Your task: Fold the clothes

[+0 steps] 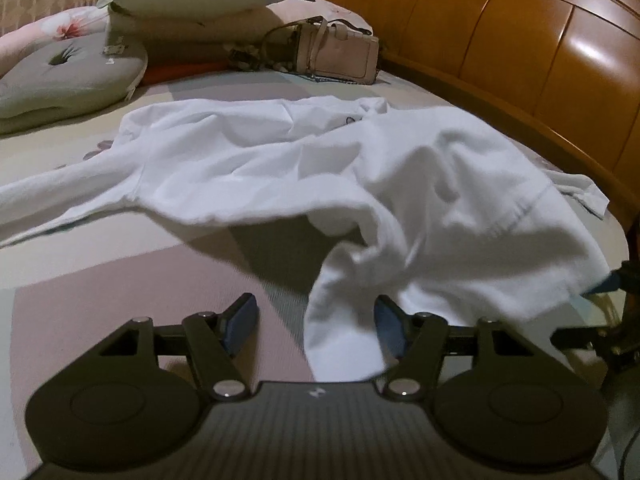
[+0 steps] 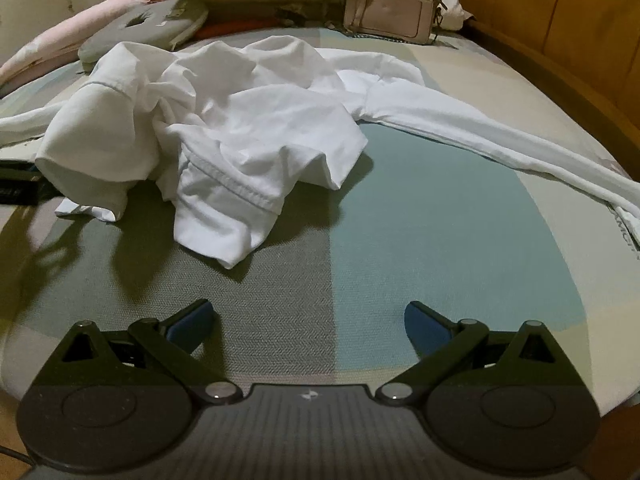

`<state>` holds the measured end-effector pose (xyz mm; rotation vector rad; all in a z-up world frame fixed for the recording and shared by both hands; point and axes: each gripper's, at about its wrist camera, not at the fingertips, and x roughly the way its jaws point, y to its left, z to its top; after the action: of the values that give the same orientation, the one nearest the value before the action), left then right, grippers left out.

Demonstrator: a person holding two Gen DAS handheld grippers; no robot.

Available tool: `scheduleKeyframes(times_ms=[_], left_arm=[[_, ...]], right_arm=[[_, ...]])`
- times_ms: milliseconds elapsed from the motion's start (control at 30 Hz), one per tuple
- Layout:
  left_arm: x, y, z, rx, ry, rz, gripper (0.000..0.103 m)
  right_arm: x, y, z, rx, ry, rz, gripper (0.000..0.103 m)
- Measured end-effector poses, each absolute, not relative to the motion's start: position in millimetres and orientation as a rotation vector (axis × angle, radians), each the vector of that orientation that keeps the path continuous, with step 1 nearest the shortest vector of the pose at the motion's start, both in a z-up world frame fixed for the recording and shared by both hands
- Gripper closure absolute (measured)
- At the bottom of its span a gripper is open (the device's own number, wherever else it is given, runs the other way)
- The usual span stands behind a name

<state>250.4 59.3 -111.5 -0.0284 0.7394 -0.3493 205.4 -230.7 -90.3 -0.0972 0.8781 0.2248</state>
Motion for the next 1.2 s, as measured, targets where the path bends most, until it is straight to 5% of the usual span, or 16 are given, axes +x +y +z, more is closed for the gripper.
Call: scheduleKeyframes(times_ms=[300, 600, 800, 967, 1200], left_arm=[[257.5, 43.8, -115.7, 0.066, 0.699, -0.345, 0.039], [238.4, 42.6, -113.8, 0.048, 0.704, -0.433, 0.052], [259.6, 64.8, -117.2, -0.154, 0.712, -0.418, 0.070], [252.2, 68.2, -111.0, -0.184, 0.730, -0.406, 0.098], [204.5, 87.7, -89.3, -0.212, 0.700, -0.388, 0.098]], right_arm=[[205.7, -230.8, -90.7, -0.096, 0.869, 0.226, 0.000], [205.1, -230.9, -91.7, -0.093, 0.858, 0.221, 0.000], [204.5, -232.5, -91.9, -0.085, 0.852, 0.223, 0.000], [204.7, -232.5, -92.0, -0.080, 0.850, 0.222, 0.000], [204.2, -232.9, -92.0, -0.075, 0.845, 0.225, 0.000]])
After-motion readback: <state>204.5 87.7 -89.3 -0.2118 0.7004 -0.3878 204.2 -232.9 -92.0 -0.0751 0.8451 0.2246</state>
